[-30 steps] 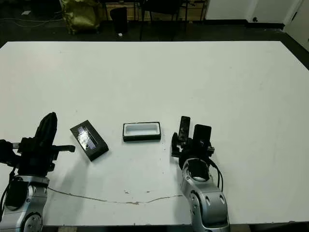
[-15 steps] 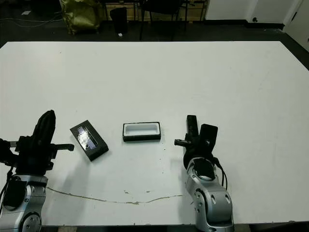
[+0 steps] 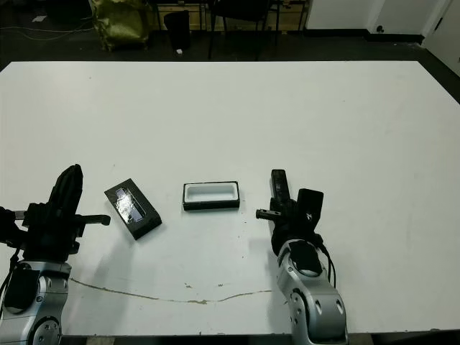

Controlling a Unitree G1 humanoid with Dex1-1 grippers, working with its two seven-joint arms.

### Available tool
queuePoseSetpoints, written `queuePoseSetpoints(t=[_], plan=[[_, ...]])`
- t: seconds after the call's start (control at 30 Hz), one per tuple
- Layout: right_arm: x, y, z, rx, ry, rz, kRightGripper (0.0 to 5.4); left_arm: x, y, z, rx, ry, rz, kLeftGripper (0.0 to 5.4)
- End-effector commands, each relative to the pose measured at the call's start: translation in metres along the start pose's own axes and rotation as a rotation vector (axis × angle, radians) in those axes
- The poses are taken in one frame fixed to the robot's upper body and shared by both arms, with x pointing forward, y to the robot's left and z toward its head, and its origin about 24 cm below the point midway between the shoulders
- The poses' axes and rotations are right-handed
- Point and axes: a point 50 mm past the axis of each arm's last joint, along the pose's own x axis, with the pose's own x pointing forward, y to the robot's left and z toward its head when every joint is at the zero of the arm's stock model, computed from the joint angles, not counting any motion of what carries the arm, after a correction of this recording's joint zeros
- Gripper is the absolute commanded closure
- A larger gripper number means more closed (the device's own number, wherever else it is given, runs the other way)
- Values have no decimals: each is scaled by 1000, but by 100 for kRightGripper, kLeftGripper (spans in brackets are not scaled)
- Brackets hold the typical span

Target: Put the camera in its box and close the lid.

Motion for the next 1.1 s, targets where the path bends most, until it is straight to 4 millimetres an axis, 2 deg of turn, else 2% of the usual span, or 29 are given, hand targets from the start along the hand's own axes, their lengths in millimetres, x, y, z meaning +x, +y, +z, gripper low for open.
queuePoseSetpoints(t=[0.03,0.2,0.37,0.57,0.73,0.87,1.1], plan=[[-3,-20,11,-21,-82,19,504,-4,3,-5,-11,43,13,540],[-6,-39,47,-41,-227,174,504,-6,5,-7,2,47,15,540],[-3,-56,95,-248,-291,348,504,-6,4,-8,-16,56,11,540],[23,-66,144,-395,-259,552,504,-8,3,-9,0,72,23,540],[48,-58,173,-548,-254,782,504,-8,5,-11,-10,60,17,540],[64,-50,191,-677,-188,893,505,-8,3,-10,-1,52,22,540],[84,-24,199,-816,-13,1048,505,-8,2,-10,-1,43,20,540]])
